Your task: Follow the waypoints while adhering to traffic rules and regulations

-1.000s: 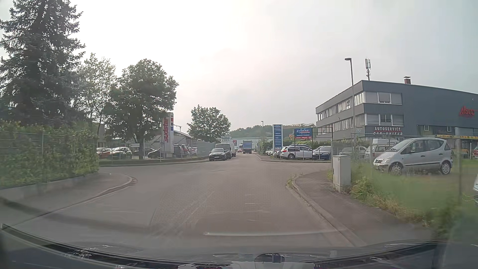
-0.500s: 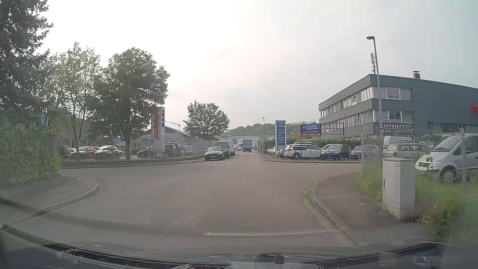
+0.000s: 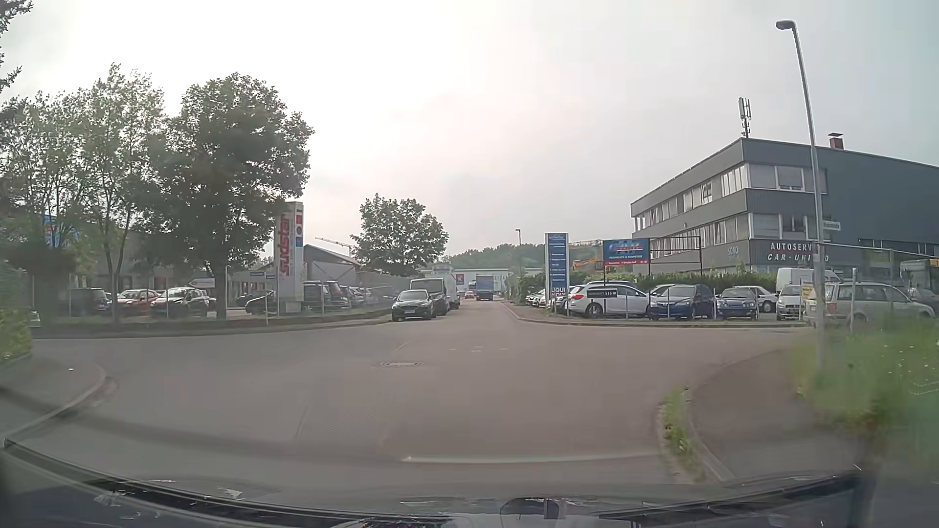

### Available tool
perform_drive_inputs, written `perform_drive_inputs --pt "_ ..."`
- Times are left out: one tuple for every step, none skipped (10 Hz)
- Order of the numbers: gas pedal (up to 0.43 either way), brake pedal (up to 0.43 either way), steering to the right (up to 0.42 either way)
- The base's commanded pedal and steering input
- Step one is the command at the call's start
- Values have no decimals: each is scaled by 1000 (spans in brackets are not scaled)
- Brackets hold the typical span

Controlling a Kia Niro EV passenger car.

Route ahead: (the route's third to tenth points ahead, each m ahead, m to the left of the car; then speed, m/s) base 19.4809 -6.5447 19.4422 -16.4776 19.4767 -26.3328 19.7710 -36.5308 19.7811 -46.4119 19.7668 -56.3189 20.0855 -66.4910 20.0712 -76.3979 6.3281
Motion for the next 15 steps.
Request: perform_drive_inputs --pt "0 183 14" --pt "0 183 23" --pt "0 177 39" --pt "0 171 52" --pt "0 171 69" --pt "0 171 90" --pt "0 171 112" --pt "0 171 128" --pt "0 171 152" --pt "0 165 174" --pt "0 165 191" --pt "0 159 210" --pt "0 152 222" --pt "0 146 241" --pt "0 146 262"
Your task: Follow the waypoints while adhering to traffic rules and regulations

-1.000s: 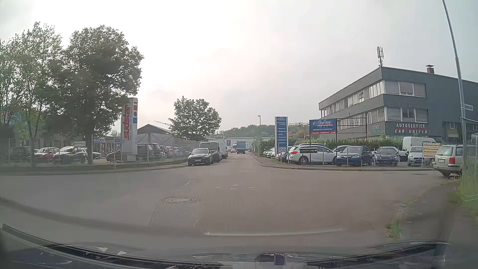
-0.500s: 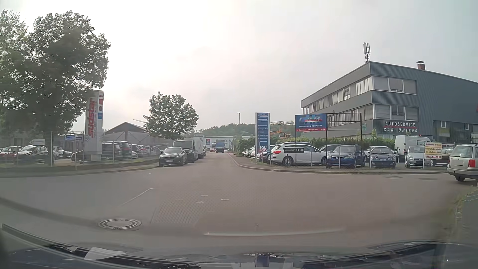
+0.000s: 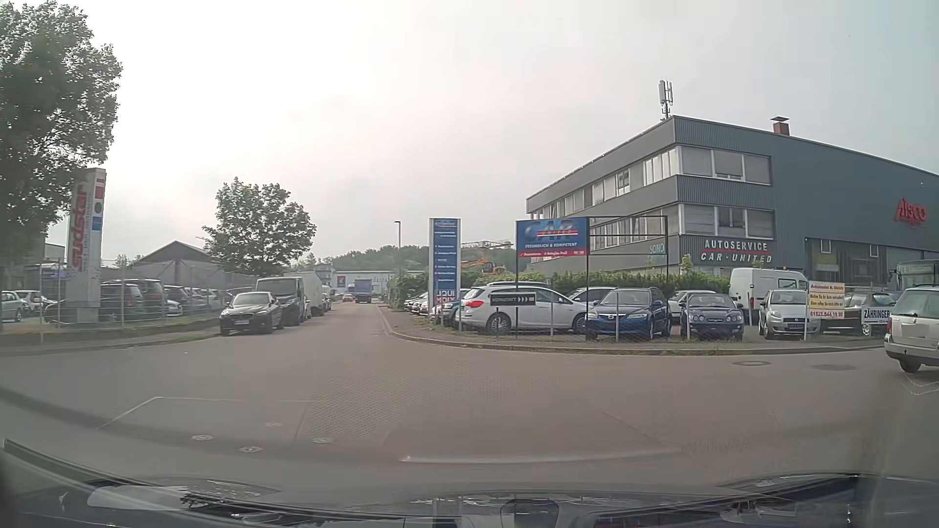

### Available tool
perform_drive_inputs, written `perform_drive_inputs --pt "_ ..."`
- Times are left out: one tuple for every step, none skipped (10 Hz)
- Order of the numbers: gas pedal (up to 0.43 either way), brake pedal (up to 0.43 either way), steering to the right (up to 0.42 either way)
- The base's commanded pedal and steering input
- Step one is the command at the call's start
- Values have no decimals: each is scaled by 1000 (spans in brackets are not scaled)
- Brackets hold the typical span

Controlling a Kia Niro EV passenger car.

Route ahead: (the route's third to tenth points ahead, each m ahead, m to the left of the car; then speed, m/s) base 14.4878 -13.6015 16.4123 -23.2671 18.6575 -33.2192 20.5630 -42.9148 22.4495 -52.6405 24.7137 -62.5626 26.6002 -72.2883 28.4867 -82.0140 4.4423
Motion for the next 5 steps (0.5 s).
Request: perform_drive_inputs --pt "0 146 280" --pt "0 134 280" --pt "0 79 273" --pt "0 6 268" --pt "0 0 267"
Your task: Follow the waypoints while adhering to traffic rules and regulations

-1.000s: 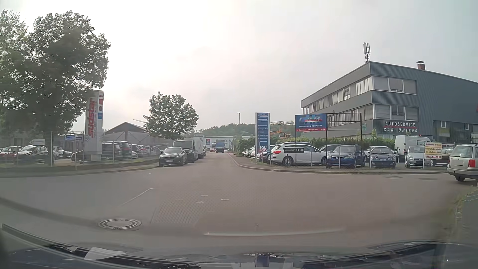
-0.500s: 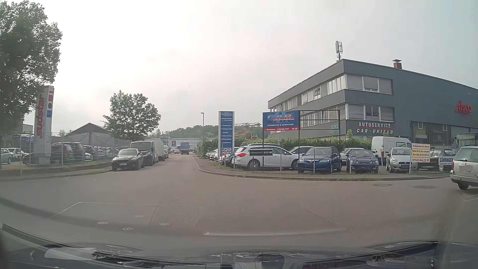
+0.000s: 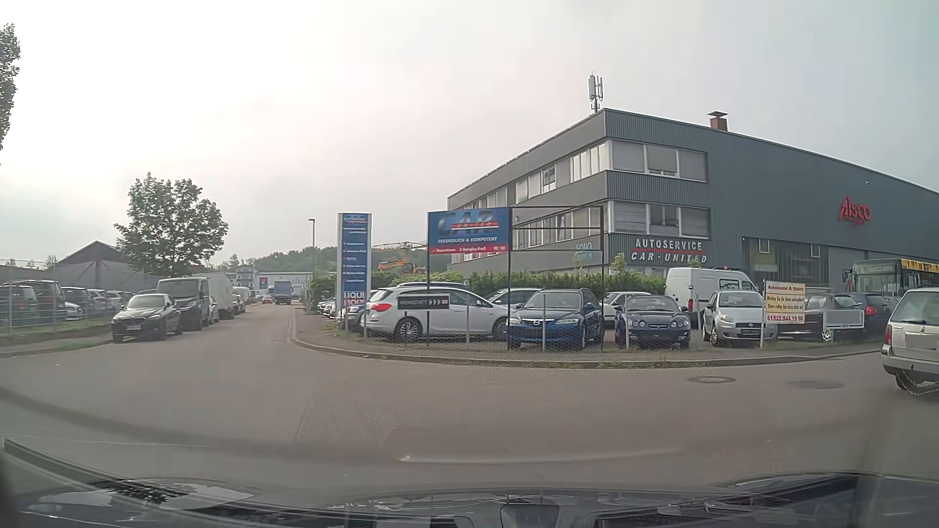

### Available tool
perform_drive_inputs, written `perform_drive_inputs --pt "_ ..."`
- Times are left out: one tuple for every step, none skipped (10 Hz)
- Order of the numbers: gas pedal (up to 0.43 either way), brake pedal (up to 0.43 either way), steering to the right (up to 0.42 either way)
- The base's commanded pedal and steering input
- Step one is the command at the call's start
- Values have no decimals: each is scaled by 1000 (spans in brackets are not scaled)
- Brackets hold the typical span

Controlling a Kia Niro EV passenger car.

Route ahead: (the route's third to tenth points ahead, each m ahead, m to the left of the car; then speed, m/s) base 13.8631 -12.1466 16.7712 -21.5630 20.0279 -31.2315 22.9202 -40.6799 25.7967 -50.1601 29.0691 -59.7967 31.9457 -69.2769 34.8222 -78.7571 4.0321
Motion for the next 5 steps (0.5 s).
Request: perform_drive_inputs --pt "0 0 266" --pt "0 0 266" --pt "0 0 264" --pt "0 0 262" --pt "0 0 262"
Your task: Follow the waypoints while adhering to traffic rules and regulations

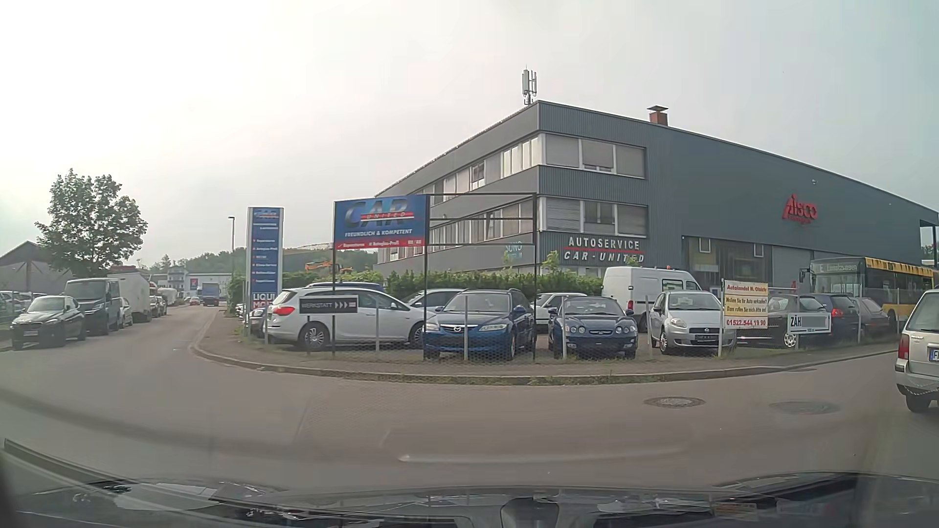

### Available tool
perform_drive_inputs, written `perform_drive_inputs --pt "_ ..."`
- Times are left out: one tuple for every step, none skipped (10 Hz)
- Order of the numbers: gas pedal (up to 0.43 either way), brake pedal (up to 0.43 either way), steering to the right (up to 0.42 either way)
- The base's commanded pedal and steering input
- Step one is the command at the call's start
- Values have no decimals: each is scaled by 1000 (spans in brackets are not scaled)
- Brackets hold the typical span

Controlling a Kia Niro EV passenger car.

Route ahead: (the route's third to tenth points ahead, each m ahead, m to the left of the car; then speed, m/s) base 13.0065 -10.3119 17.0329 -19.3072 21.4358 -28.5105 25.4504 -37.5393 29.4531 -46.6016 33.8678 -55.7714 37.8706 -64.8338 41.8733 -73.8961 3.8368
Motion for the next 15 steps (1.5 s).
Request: perform_drive_inputs --pt "20 0 262" --pt "79 0 262" --pt "87 0 262" --pt "87 0 262" --pt "87 0 266" --pt "87 0 279" --pt "87 0 294" --pt "87 0 319" --pt "87 0 339" --pt "87 0 357" --pt "87 0 386" --pt "87 0 416" --pt "87 0 431" --pt "87 0 451" --pt "87 0 472"
